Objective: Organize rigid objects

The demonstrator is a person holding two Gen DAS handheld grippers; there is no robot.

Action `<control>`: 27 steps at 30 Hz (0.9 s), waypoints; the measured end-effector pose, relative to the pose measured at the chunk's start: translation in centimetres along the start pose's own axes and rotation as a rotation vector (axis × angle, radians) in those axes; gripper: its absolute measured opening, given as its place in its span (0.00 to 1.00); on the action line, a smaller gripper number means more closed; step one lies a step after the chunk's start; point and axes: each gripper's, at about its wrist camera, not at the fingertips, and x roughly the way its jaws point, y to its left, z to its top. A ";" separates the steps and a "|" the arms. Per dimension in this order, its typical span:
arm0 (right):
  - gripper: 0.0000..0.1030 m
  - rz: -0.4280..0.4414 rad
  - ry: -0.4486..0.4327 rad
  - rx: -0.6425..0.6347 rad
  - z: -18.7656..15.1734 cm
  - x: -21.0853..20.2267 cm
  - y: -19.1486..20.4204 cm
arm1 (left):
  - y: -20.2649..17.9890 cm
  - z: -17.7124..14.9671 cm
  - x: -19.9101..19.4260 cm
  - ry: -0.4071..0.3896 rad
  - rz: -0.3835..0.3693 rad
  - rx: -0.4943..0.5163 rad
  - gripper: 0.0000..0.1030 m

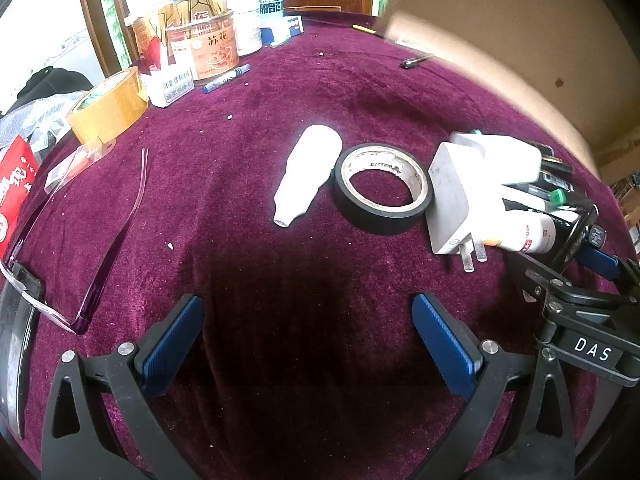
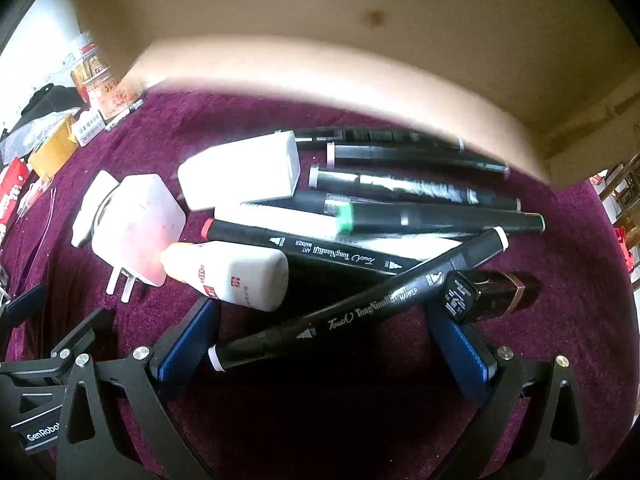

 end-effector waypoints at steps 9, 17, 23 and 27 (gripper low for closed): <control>0.98 -0.002 -0.001 -0.001 -0.1 0.0 -0.1 | -0.3 -0.1 -0.3 0.000 -0.001 -0.001 1.00; 0.98 -0.001 -0.002 0.000 -0.2 0.0 -0.2 | -0.3 -0.1 -0.3 0.000 -0.001 -0.001 1.00; 0.98 -0.001 -0.002 -0.001 -0.2 0.1 -0.2 | -0.3 -0.1 -0.3 0.000 -0.001 -0.001 1.00; 0.98 -0.002 0.001 -0.001 -0.1 0.1 -0.3 | -0.3 -0.1 -0.3 0.000 0.000 0.000 1.00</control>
